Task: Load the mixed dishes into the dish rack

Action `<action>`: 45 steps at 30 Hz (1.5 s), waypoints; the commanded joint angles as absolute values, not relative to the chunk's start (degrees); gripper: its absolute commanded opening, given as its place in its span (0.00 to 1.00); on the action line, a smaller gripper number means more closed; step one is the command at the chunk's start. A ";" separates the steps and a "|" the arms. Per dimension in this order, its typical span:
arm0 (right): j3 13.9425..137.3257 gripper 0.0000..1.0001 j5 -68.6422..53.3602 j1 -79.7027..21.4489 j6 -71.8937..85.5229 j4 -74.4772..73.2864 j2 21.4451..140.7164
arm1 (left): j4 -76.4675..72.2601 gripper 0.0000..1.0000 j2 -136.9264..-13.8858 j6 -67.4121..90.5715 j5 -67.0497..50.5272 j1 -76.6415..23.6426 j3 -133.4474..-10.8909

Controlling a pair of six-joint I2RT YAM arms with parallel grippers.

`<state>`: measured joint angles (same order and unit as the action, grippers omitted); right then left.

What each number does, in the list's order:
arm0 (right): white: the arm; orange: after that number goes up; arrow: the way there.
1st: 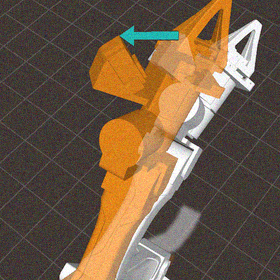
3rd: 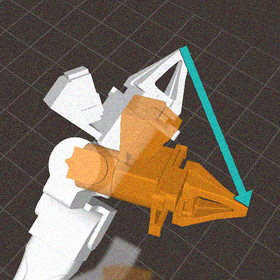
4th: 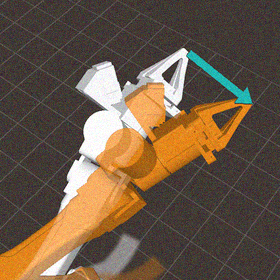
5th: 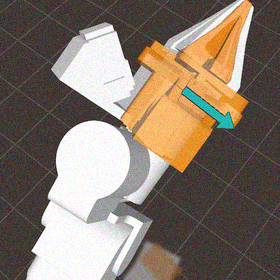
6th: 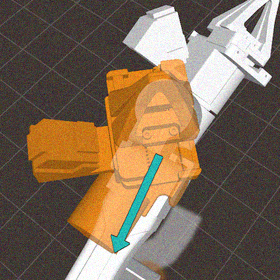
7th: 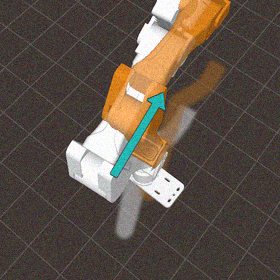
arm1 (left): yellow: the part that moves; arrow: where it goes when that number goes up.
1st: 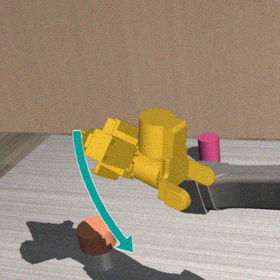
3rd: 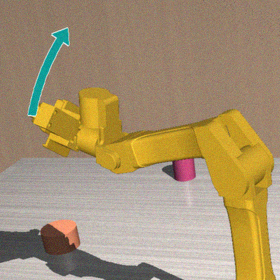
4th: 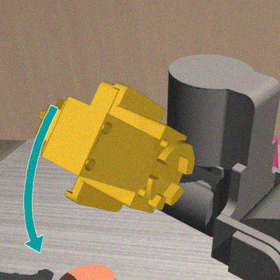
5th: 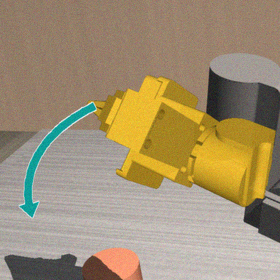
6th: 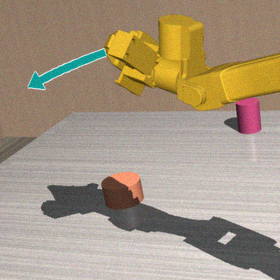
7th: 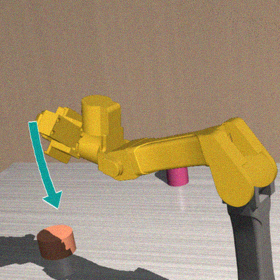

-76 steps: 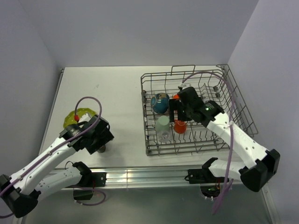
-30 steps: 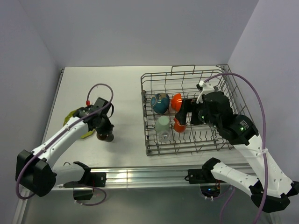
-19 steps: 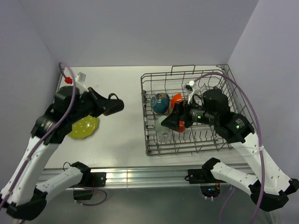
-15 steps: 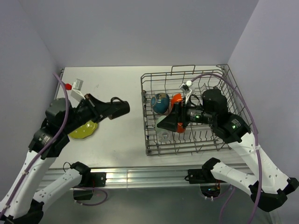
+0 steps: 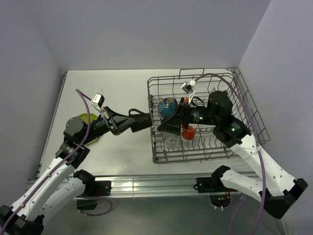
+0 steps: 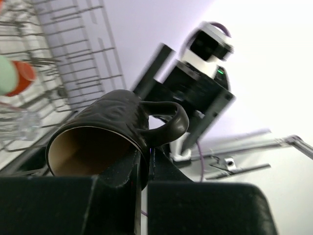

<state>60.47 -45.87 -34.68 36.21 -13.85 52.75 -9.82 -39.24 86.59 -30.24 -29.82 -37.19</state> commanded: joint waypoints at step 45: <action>65.20 0.00 -23.15 -35.60 24.53 -38.02 51.06 | 16.99 0.99 -37.97 73.93 -13.74 -40.08 -41.90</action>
